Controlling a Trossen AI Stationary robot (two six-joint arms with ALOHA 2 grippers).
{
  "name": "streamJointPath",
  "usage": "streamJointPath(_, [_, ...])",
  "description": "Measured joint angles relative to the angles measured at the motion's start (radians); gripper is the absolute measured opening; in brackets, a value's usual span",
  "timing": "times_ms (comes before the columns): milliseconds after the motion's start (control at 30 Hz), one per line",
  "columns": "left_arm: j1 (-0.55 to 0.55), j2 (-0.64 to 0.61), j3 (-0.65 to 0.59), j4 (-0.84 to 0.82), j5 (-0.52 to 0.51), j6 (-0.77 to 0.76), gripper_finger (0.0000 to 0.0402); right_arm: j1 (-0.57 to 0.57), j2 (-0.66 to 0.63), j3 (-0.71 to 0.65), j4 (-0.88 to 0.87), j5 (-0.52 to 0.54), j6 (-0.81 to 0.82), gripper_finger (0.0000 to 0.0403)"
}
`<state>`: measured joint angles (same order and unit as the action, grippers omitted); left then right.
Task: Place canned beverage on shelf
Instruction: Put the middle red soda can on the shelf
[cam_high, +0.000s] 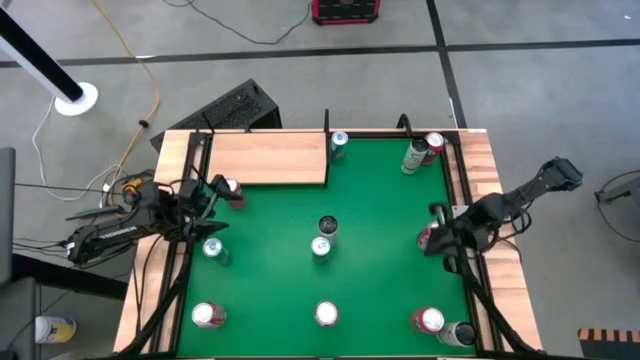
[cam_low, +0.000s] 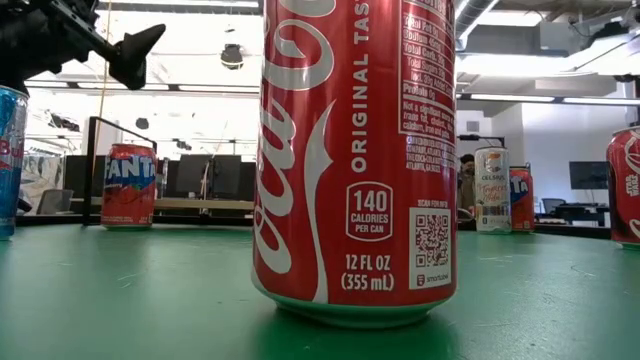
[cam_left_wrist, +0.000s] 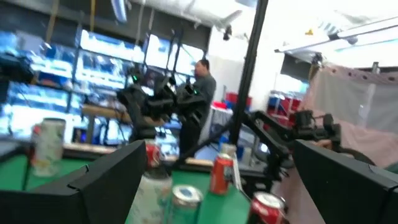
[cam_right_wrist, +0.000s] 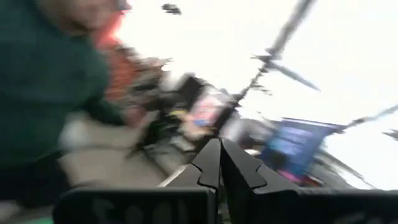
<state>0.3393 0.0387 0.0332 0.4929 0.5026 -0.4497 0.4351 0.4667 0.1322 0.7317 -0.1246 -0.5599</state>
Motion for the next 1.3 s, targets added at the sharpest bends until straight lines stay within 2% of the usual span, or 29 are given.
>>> streamJointPath(133, [0.000,0.000,0.001,0.004,-0.083,0.044,0.0392,-0.069,0.068,0.001,0.108,0.036,0.131,0.0038])
streamJointPath(367, [0.000,0.039,0.001,0.034,-0.228,0.108,0.0392,-0.181,0.202,0.055,0.110,0.047,0.320,0.0038])
streamJointPath(467, [0.000,0.088,0.018,0.036,-0.243,0.149,0.0392,-0.222,0.272,0.102,0.110,0.128,0.405,0.0038])
streamJointPath(533, [0.000,0.140,0.076,-0.016,-0.258,0.180,0.0392,-0.248,0.316,0.141,0.089,0.205,0.410,0.0038])
streamJointPath(633, [0.000,0.247,0.214,-0.218,-0.335,0.254,0.0392,-0.285,0.374,0.214,-0.009,0.288,0.379,0.0041])
streamJointPath(800, [0.000,0.454,0.519,-0.703,-0.526,0.380,0.0392,-0.320,0.452,0.337,-0.215,0.311,0.344,0.0065])
streamJointPath(900, [0.000,0.560,0.681,-0.967,-0.592,0.413,0.0392,-0.321,0.482,0.388,-0.329,0.311,0.341,0.0091])
streamJointPath(1033, [0.000,0.676,0.810,-1.139,-0.646,0.409,0.0392,-0.327,0.506,0.420,-0.416,0.311,0.339,0.0132])
streamJointPath(1300, [0.035,0.951,1.085,-1.542,-0.734,0.520,0.0392,-0.368,0.505,0.421,-0.445,0.311,0.316,0.0211])
